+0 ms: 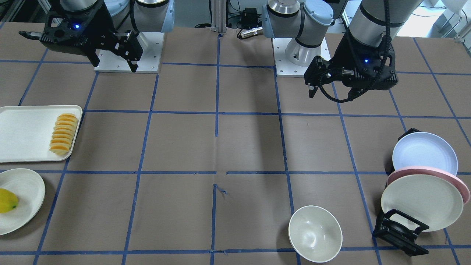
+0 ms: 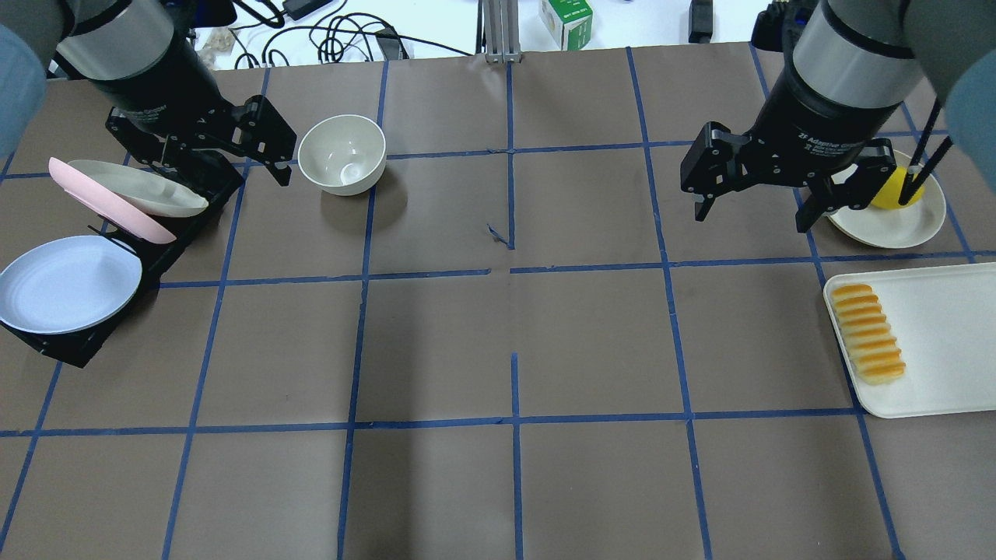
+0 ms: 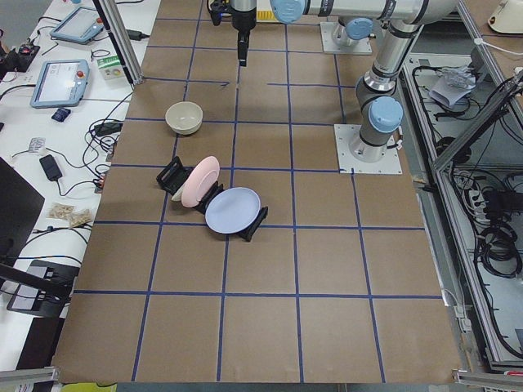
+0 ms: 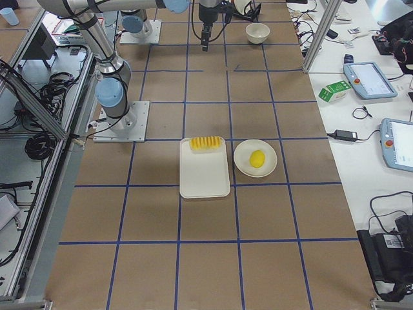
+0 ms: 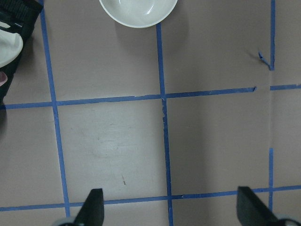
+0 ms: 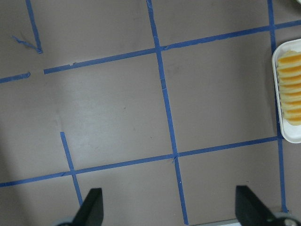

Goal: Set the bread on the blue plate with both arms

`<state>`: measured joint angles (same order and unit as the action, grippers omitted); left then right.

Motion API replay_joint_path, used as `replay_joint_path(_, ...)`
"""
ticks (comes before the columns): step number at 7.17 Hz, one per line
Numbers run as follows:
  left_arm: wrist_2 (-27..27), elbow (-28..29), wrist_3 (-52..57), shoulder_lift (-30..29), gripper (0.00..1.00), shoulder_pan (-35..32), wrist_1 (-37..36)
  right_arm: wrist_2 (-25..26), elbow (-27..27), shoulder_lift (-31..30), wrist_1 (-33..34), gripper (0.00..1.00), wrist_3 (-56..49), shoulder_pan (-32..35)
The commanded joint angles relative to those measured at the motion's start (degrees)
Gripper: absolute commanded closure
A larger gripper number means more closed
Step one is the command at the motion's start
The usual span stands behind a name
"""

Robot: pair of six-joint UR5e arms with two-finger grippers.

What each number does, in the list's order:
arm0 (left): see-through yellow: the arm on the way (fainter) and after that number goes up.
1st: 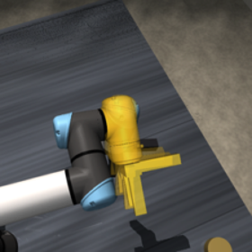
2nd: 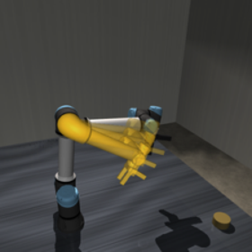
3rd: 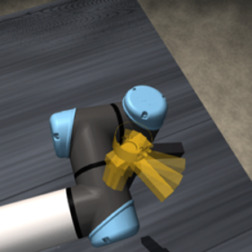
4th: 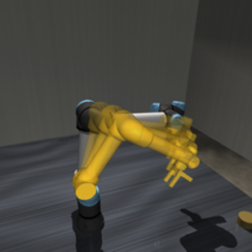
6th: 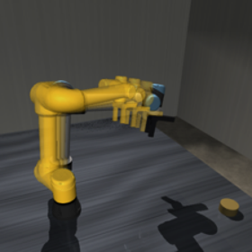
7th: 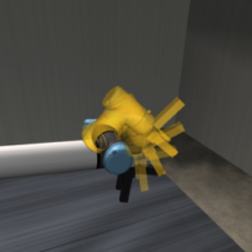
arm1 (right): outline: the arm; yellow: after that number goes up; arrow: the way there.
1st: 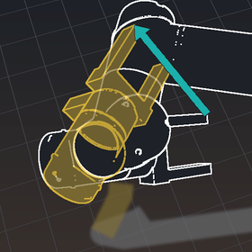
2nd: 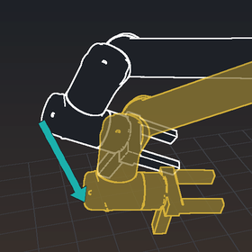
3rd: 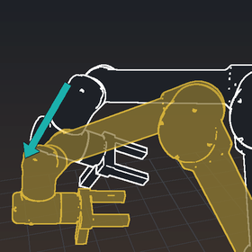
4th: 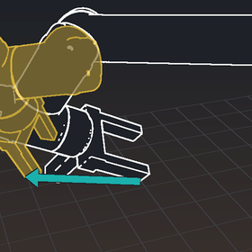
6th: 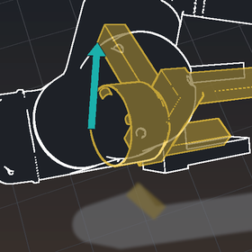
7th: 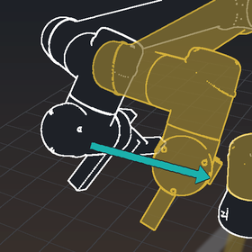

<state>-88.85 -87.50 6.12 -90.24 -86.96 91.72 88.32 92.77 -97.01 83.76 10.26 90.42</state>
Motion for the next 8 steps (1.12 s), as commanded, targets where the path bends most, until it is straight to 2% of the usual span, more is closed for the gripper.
replay_joint_path(1,0.1,0.2,-0.3,0.1,0.00,0.0,0.0,-0.1,0.0,-0.1,0.0,0.00,-0.1,0.0)
replay_joint_path(4,0.0,-0.3,-0.4,0.2,0.00,0.3,-0.9,-0.7,0.0,-0.2,0.1,0.00,-1.3,-0.1)
replay_joint_path(5,-0.1,0.4,-0.3,0.4,0.00,4.4,-1.1,-0.1,0.0,-0.1,0.0,0.00,-1.6,0.0)
replay_joint_path(6,0.1,0.8,0.1,0.8,0.00,11.8,-1.1,0.1,0.0,0.1,0.3,0.00,-1.7,-0.3)
replay_joint_path(7,-0.3,0.3,0.8,0.9,0.00,20.1,-0.9,0.0,0.3,0.6,0.7,0.00,-3.8,-2.3)
replay_joint_path(8,-0.3,-0.9,0.8,-0.1,0.00,28.4,-1.1,0.2,1.7,1.1,0.8,0.00,-7.9,-7.0)
